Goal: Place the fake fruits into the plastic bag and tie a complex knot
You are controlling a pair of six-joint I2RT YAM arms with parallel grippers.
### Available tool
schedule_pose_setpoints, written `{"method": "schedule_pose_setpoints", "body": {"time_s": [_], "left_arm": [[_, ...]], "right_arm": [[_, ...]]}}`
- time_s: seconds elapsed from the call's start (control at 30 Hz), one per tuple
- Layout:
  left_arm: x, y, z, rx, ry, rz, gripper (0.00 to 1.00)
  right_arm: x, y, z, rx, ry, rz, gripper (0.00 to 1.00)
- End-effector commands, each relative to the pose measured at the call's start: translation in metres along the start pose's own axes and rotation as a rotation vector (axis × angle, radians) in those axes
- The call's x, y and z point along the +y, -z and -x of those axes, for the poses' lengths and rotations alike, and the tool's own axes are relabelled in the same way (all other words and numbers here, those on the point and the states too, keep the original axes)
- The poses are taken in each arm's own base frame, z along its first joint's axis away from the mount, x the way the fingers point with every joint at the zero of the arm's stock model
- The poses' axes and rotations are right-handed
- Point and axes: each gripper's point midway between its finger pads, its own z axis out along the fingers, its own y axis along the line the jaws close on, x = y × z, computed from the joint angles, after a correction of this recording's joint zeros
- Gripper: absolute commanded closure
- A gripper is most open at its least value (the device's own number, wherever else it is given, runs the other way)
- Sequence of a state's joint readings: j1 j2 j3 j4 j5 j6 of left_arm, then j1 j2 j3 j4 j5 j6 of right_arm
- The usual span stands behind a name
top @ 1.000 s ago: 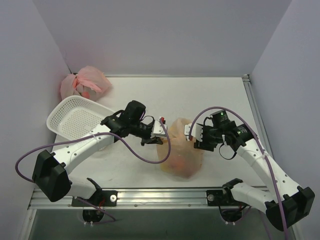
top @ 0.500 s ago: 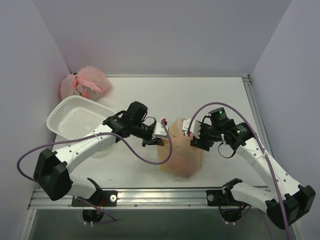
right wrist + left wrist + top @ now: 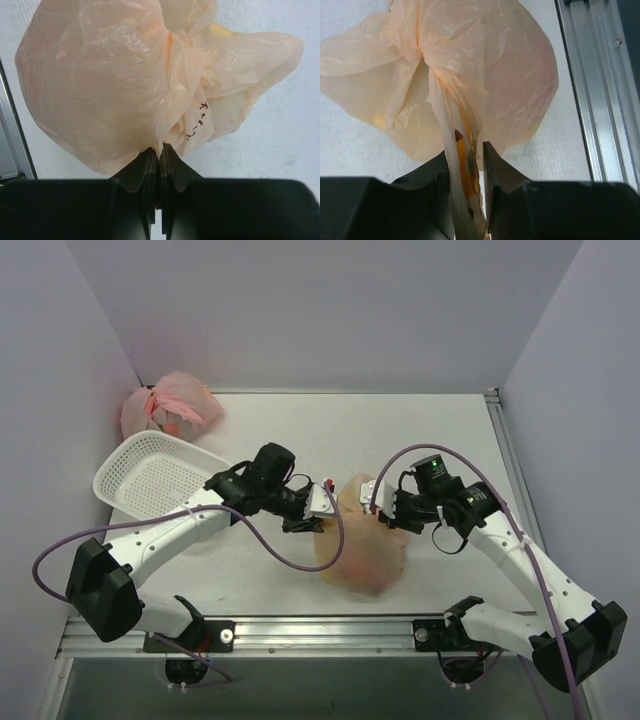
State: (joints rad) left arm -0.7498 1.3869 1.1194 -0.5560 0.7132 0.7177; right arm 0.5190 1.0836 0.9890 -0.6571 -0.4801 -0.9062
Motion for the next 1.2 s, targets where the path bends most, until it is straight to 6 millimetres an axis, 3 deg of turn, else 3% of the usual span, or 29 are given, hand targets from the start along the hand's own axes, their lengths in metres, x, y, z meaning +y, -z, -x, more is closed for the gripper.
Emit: {"method": "schedule_pose_setpoints", "body": {"time_s": [0.0,0.1,0.33,0.43,0.57,0.6,0.7,0.8,0.87,0.9,0.97,1.17], "left_arm": [[0.011,0.026,0.020,0.005,-0.104,0.074,0.65],[0.014,0.038,0.026,0.025,-0.134,0.107,0.56],[0.022,0.047,0.034,0.046,-0.144,0.149,0.52],[0.026,0.043,0.037,0.049,-0.137,0.147,0.55],[0.033,0.024,0.022,0.125,-0.117,0.152,0.54],[0.035,0.022,0.018,0.139,-0.112,0.157,0.55],[0.048,0.019,0.005,0.189,-0.055,0.219,0.73],[0.060,0.023,-0.007,0.235,-0.004,0.318,0.99],[0.071,0.034,-0.012,0.237,0.030,0.425,1.00],[0.066,0.033,-0.027,0.257,0.049,0.430,1.00],[0.068,0.044,-0.030,0.256,0.047,0.502,1.00],[0.050,0.058,-0.067,0.307,0.129,0.547,1.00]], "right_arm": [[0.001,0.017,0.007,-0.008,0.029,-0.026,1.00],[0.001,0.023,0.007,-0.004,0.047,-0.034,1.00],[0.001,0.026,0.008,0.001,0.053,-0.036,1.00],[-0.002,0.027,0.010,-0.003,0.053,-0.040,1.00],[-0.004,0.029,0.012,-0.003,0.050,-0.051,1.00],[-0.005,0.030,0.012,-0.002,0.049,-0.054,1.00],[-0.006,0.032,0.007,0.019,0.047,-0.076,1.00],[-0.008,0.034,-0.004,0.056,0.029,-0.110,1.00],[-0.012,0.038,-0.011,0.063,-0.007,-0.143,1.00],[-0.012,0.038,-0.015,0.066,-0.035,-0.155,1.00],[-0.018,0.044,-0.024,0.068,-0.092,-0.198,1.00],[-0.033,0.055,-0.044,0.048,-0.331,-0.287,1.00]]}}
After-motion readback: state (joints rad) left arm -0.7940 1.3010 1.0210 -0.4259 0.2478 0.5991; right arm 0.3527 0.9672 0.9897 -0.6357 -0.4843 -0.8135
